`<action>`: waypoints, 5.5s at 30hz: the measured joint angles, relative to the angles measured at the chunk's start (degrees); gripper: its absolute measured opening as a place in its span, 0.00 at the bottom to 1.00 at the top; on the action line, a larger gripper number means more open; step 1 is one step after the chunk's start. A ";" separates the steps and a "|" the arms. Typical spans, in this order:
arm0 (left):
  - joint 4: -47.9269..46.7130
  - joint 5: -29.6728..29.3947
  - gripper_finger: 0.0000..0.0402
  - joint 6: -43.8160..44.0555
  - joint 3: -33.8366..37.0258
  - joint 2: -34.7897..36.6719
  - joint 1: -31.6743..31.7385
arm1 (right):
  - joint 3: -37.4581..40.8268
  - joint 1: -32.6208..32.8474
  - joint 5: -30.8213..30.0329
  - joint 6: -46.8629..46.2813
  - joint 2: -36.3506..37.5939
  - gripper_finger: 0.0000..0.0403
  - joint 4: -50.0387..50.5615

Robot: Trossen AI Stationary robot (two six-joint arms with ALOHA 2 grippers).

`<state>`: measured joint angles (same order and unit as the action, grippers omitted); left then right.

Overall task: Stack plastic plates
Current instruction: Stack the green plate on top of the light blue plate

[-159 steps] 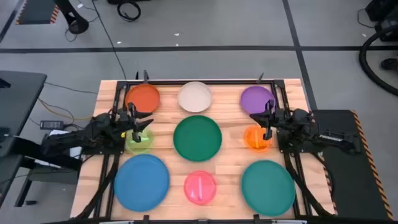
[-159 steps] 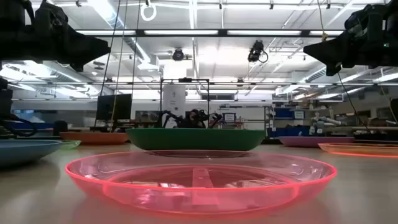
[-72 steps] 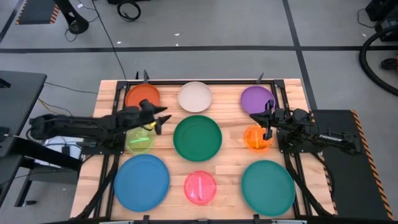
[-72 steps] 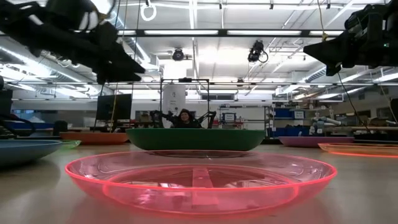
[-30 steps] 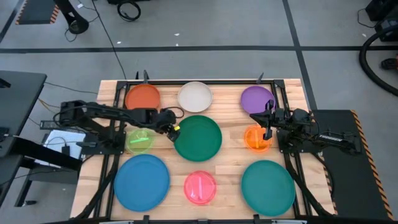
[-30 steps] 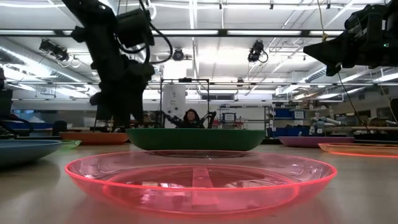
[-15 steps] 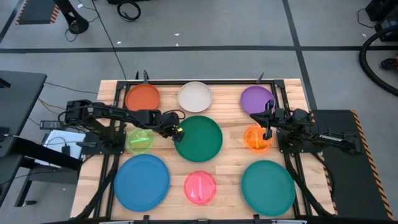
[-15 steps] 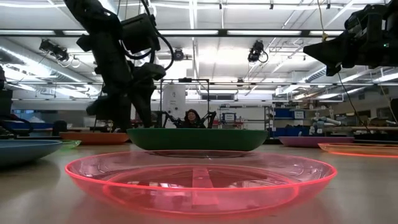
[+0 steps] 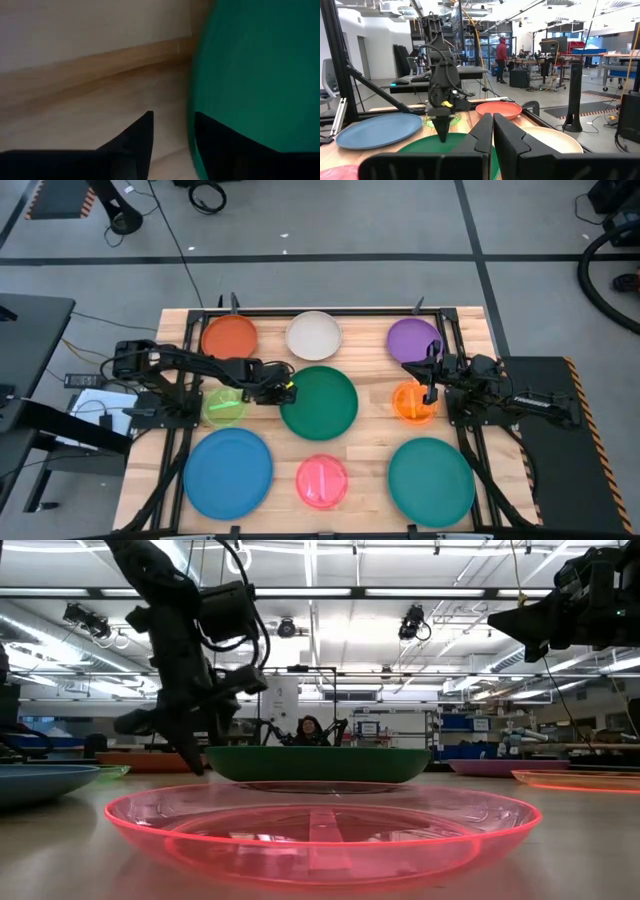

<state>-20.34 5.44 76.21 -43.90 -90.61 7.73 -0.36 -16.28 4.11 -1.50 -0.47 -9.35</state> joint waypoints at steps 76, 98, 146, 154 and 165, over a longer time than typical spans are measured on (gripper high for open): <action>-28.05 14.48 0.04 -36.26 -18.35 10.68 24.54 | -61.13 35.22 -28.63 27.90 -75.81 0.63 34.88; -34.47 13.90 0.04 -40.73 -24.30 7.72 25.35 | -62.60 25.15 -26.52 44.96 -91.35 0.53 30.35; -30.61 -23.92 0.47 -41.68 -31.29 21.41 2.13 | -86.36 45.71 -24.37 -17.53 -90.22 0.04 72.95; -30.20 -38.36 0.45 -35.92 -26.06 20.51 -7.62 | -105.00 58.04 -20.63 -46.28 -100.40 0.04 99.21; -15.10 -40.95 0.44 -35.21 -18.43 19.43 -17.49 | -113.18 67.69 -6.73 -63.17 -110.05 0.04 98.91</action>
<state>-35.44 -35.52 40.99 -62.33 -71.18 -9.76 -113.54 51.41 -2.62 -64.67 -110.52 89.56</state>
